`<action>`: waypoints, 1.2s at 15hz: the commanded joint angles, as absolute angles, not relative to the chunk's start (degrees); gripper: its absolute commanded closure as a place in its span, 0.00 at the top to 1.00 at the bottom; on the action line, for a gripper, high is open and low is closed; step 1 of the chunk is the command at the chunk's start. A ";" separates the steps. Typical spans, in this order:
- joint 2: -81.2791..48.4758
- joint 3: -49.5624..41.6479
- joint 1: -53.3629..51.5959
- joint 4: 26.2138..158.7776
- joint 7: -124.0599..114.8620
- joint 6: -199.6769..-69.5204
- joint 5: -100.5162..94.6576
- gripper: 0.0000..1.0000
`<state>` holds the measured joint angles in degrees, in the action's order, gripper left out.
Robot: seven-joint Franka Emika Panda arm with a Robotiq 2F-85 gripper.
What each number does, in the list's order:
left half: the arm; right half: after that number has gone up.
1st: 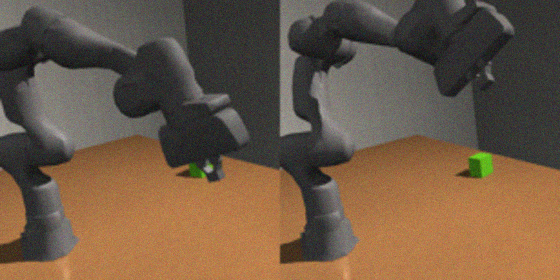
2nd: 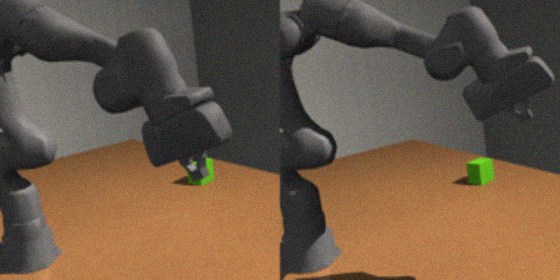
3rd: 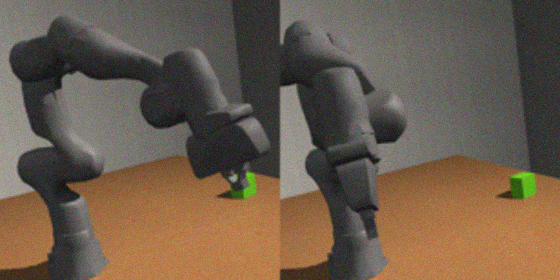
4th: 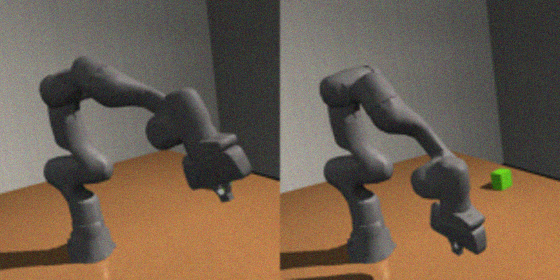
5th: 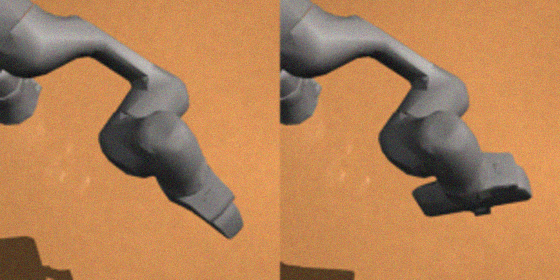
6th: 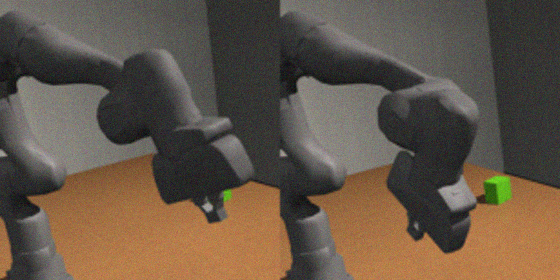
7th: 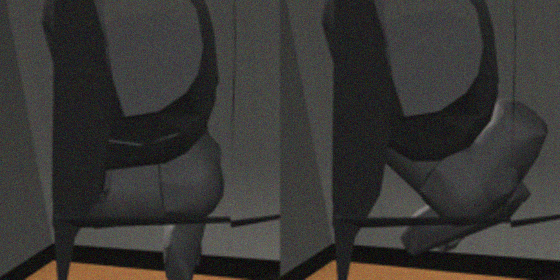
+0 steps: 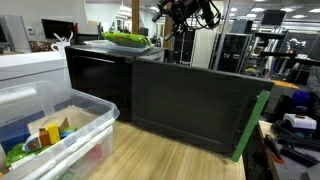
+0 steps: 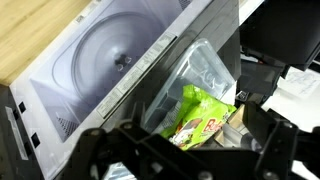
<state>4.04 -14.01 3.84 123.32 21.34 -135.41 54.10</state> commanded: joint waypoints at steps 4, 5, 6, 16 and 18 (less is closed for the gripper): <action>2.17 -11.44 5.09 122.64 22.16 -138.96 57.52 1.00; 1.92 -11.22 5.08 122.64 22.40 -139.46 58.04 1.00; 1.61 -10.95 5.05 122.62 22.59 -140.18 58.81 1.00; 0.27 -9.27 5.35 122.23 23.07 -142.31 61.19 1.00; 0.31 -9.34 5.48 122.11 22.96 -141.97 61.20 1.00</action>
<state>0.90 -10.21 4.33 122.94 21.46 -141.97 59.27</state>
